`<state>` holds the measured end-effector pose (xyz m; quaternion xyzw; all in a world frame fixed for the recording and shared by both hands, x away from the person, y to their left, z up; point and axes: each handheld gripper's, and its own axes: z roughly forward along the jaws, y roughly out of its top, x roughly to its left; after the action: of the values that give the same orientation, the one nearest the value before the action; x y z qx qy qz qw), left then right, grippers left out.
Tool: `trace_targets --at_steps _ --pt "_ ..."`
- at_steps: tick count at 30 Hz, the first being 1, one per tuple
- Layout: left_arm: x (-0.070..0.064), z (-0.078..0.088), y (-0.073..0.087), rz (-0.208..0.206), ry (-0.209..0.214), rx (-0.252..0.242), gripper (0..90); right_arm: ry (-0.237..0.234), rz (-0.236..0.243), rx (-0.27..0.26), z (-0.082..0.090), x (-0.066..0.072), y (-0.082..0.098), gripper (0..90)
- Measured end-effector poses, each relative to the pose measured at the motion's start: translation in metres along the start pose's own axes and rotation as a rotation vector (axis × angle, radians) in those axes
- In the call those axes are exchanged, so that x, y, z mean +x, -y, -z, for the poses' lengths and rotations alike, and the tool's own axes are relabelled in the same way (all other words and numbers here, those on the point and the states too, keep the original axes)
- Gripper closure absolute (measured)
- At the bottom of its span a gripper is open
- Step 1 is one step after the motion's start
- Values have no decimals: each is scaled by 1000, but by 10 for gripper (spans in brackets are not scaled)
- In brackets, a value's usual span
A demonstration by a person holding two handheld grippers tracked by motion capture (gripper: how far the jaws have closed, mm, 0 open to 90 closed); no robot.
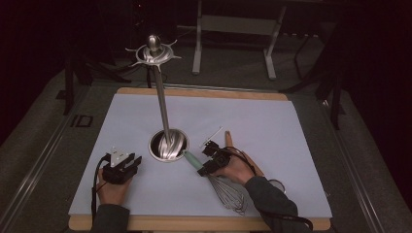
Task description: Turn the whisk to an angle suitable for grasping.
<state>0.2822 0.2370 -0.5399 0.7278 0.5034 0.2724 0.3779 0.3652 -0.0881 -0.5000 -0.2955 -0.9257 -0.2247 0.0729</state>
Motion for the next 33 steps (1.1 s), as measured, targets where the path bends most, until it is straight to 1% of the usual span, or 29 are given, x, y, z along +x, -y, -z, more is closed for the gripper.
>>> trace_targets --at_steps 1,3,4,5,6,10,11,13,14,15,16,17,18,19,20,21,22,24,26,29,33 --pt "0 0 0 0 0 0 675 -11 -6 3 1 0 0 579" --pt "0 0 0 0 0 0 674 -16 -9 5 1 0 -1 583" --pt "0 0 0 0 -1 0 674 -38 -22 16 0 0 -1 594" --pt "0 0 0 0 -1 0 674 -38 -22 16 0 0 -1 594" --pt "0 0 0 0 -1 0 673 -76 -36 21 0 -1 -2 607" --pt "0 0 0 0 -1 -1 671 -88 -37 34 -2 0 -2 609" --pt "0 0 0 0 -1 -1 670 -108 -37 39 -3 1 -3 607" --pt "0 0 0 0 -1 -1 669 -120 -31 39 -3 2 -4 609" --pt "0 0 0 0 -1 -1 669 -120 -31 39 -3 2 -4 609" --pt "0 0 0 1 -1 -1 668 -112 -30 58 -4 4 -5 622" --pt "0 0 0 1 -1 -1 668 -112 -30 58 -4 4 -5 622" --pt "0 0 0 1 -2 -1 668 -88 -13 97 -8 6 -6 642" --pt "0 0 0 1 -2 -1 668 -79 -11 113 -11 7 -6 654" --pt "0 0 0 0 -2 -1 668 -64 -12 113 -12 9 -7 661" --pt "0 0 0 0 -2 -1 668 -64 -12 113 -12 9 -7 661" --pt "0 0 0 0 -3 0 668 -41 -8 117 -12 12 -7 675" --pt "0 0 0 0 -3 0 668 -41 -8 117 -12 12 -7 675" --pt "0 0 0 1 -3 -1 668 -20 -19 100 -11 13 -7 688" --pt "0 0 0 2 -3 -1 668 -11 -44 81 -8 12 -7 689" --pt "0 0 0 5 -3 -4 668 -25 -64 45 -3 9 -7 689" --pt "1 0 0 10 -2 -4 668 -46 -77 1 5 6 -7 690"
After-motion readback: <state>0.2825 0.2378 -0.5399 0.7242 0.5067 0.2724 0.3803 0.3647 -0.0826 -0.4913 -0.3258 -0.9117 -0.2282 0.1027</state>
